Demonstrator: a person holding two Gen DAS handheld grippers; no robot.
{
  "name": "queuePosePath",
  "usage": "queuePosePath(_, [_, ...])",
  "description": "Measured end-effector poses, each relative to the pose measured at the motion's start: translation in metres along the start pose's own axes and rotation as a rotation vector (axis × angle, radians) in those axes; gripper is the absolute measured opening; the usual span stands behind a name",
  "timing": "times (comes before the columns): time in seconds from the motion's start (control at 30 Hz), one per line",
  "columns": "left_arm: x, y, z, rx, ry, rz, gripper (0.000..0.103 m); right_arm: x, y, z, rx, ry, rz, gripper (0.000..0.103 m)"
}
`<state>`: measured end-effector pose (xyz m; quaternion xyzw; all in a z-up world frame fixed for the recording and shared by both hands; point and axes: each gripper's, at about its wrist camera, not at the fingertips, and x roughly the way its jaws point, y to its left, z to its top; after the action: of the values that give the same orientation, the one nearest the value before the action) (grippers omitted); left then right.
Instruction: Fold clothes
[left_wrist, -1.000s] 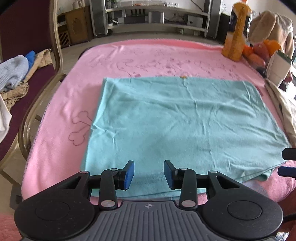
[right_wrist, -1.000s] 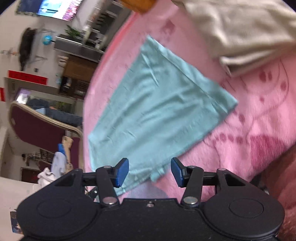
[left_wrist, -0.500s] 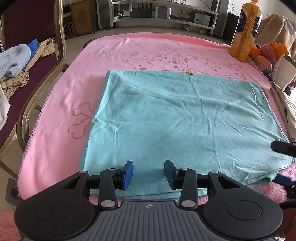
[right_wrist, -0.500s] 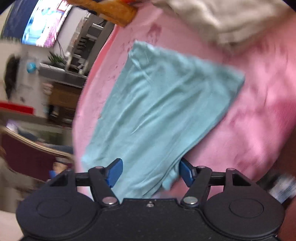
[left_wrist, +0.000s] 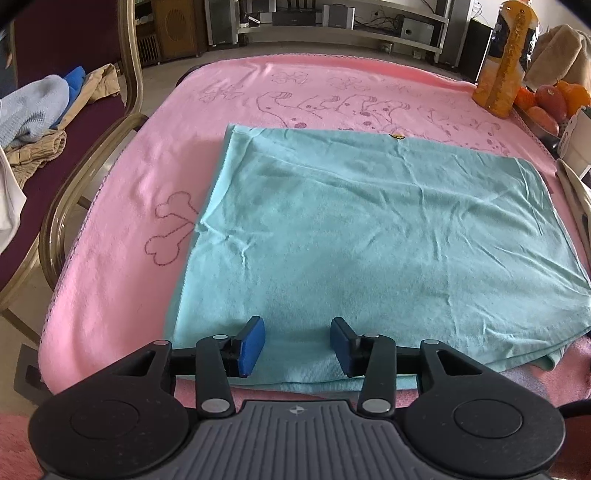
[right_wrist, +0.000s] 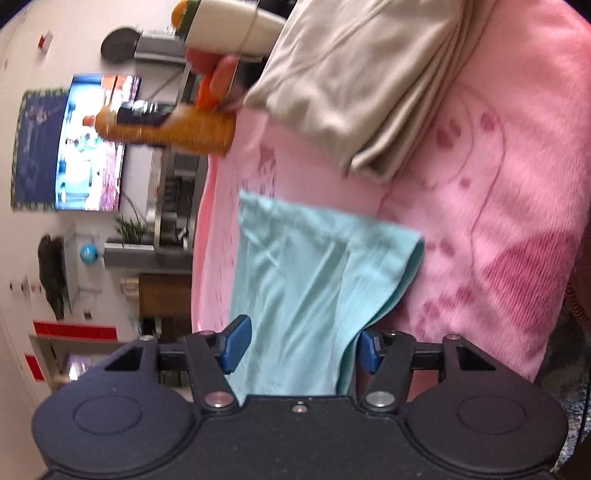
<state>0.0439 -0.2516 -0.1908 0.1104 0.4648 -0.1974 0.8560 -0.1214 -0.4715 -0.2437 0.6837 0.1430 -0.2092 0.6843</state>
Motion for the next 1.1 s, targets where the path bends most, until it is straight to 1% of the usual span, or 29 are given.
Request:
queuePosePath(0.1, [0.000, 0.002, 0.000, -0.009, 0.000, -0.003, 0.045, 0.007, 0.002, 0.002, -0.012, 0.000, 0.016, 0.056])
queuePosePath(0.13, [0.000, 0.002, 0.000, -0.011, 0.001, -0.004, 0.045, 0.011, 0.006, 0.002, -0.034, 0.008, 0.012, 0.056])
queuePosePath(0.17, [0.000, 0.003, 0.000, -0.013, 0.001, -0.006, 0.045, 0.013, 0.007, 0.002, -0.060, 0.016, -0.001, 0.053])
queuePosePath(0.23, [0.001, 0.003, 0.000, -0.012, 0.002, -0.007, 0.045, 0.013, 0.009, 0.001, -0.090, 0.031, -0.045, 0.038])
queuePosePath(0.27, [0.000, 0.003, 0.000, -0.012, 0.002, -0.008, 0.045, 0.013, 0.010, 0.001, -0.098, 0.034, -0.079, 0.023])
queuePosePath(0.3, [0.000, 0.003, 0.000, -0.011, 0.002, -0.008, 0.045, 0.013, 0.011, 0.002, -0.106, 0.032, -0.118, 0.017])
queuePosePath(0.37, [0.001, 0.003, 0.000, -0.012, 0.002, -0.007, 0.045, 0.010, 0.010, 0.005, -0.092, 0.005, -0.149, 0.017])
queuePosePath(0.4, [0.001, 0.003, 0.000, -0.009, 0.002, -0.006, 0.045, 0.006, 0.010, 0.006, -0.088, -0.019, -0.161, 0.018])
queuePosePath(0.43, [0.001, 0.002, 0.001, -0.007, 0.002, -0.005, 0.045, 0.002, 0.011, 0.007, -0.091, -0.054, -0.166, 0.027])
queuePosePath(0.5, [0.001, 0.001, 0.000, -0.003, 0.002, -0.004, 0.045, 0.003, 0.011, 0.009, -0.100, -0.101, -0.151, 0.032])
queuePosePath(0.57, [0.001, 0.002, 0.000, -0.001, 0.001, -0.005, 0.045, 0.008, 0.011, 0.011, -0.122, -0.116, -0.141, 0.030])
queuePosePath(0.6, [0.001, 0.002, 0.000, -0.002, 0.001, -0.007, 0.045, 0.012, 0.011, 0.010, -0.140, -0.122, -0.144, 0.021])
queuePosePath(0.63, [0.001, 0.003, 0.000, -0.004, 0.001, -0.009, 0.045, 0.013, 0.011, 0.010, -0.153, -0.125, -0.153, 0.011])
queuePosePath(0.67, [-0.001, 0.005, 0.000, -0.012, 0.003, -0.016, 0.045, 0.013, 0.010, 0.009, -0.159, -0.125, -0.163, 0.009])
queuePosePath(0.73, [-0.004, 0.011, 0.001, -0.032, 0.006, -0.029, 0.043, 0.014, 0.014, 0.008, -0.198, -0.127, -0.189, 0.008])
queuePosePath(0.77, [-0.011, 0.017, 0.000, -0.058, -0.005, -0.038, 0.043, 0.015, 0.017, 0.008, -0.222, -0.129, -0.202, 0.008])
queuePosePath(0.87, [-0.029, 0.042, 0.002, -0.130, -0.058, -0.005, 0.043, 0.013, 0.028, 0.004, -0.304, -0.144, -0.235, 0.008])
queuePosePath(0.9, [-0.026, 0.047, 0.003, -0.140, -0.034, 0.025, 0.043, 0.012, 0.032, 0.003, -0.324, -0.149, -0.242, 0.008])
queuePosePath(0.97, [-0.016, 0.056, 0.006, -0.155, 0.023, 0.091, 0.038, 0.012, 0.039, -0.002, -0.365, -0.161, -0.258, 0.008])
queuePosePath(1.0, [-0.005, 0.058, 0.005, -0.151, 0.090, 0.106, 0.039, 0.013, 0.044, -0.005, -0.392, -0.167, -0.268, 0.008])
queuePosePath(1.03, [-0.003, 0.058, 0.003, -0.143, 0.086, 0.124, 0.046, 0.015, 0.049, -0.007, -0.424, -0.172, -0.281, 0.008])
queuePosePath(1.1, [0.000, 0.054, 0.006, -0.110, 0.105, 0.135, 0.047, 0.017, 0.058, -0.013, -0.490, -0.174, -0.308, 0.008])
